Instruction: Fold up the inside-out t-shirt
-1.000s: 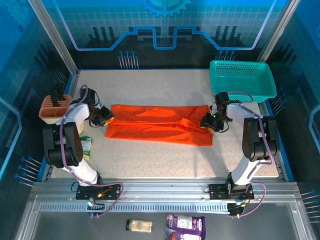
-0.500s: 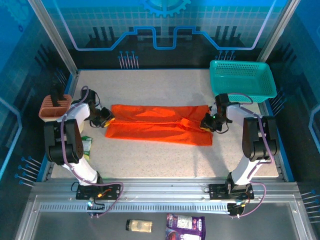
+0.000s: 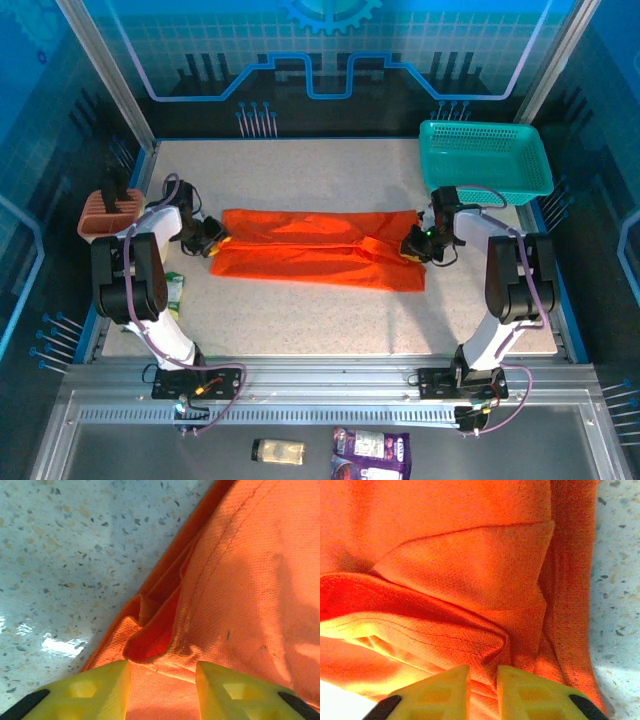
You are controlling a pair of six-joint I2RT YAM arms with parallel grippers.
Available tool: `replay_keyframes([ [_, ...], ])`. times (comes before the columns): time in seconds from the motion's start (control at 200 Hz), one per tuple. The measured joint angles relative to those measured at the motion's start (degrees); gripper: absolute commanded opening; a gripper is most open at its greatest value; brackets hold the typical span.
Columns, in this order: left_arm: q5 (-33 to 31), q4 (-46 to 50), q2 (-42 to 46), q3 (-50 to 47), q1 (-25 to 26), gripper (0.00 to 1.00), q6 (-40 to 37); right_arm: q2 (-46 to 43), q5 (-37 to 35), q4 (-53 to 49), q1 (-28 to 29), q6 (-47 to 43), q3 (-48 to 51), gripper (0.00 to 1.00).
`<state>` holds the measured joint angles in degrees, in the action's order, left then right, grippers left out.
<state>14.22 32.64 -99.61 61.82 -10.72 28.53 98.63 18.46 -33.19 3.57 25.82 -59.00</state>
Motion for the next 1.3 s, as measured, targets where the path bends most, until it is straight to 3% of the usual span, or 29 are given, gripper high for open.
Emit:
replay_keyframes([
  [0.315,-2.0,0.0,0.0,0.0,0.0,0.39,0.1,-2.8,-0.5,-0.7,0.0,0.8,1.3,0.48],
  [0.695,-1.9,-1.7,-0.1,0.0,0.0,0.30,1.3,0.7,-3.0,0.0,1.0,2.1,1.8,0.48],
  [0.775,-1.9,-1.8,-0.5,0.0,0.0,0.24,1.5,1.2,-2.8,0.3,1.0,2.6,1.6,0.43],
  [1.076,-1.3,-2.1,-0.9,0.2,0.0,0.01,1.5,1.0,-2.5,0.3,1.0,3.2,0.5,0.00],
  [1.301,-1.0,-1.4,-0.9,4.1,0.0,0.00,1.6,-1.4,-2.5,-1.9,1.0,3.1,-4.1,0.00],
])
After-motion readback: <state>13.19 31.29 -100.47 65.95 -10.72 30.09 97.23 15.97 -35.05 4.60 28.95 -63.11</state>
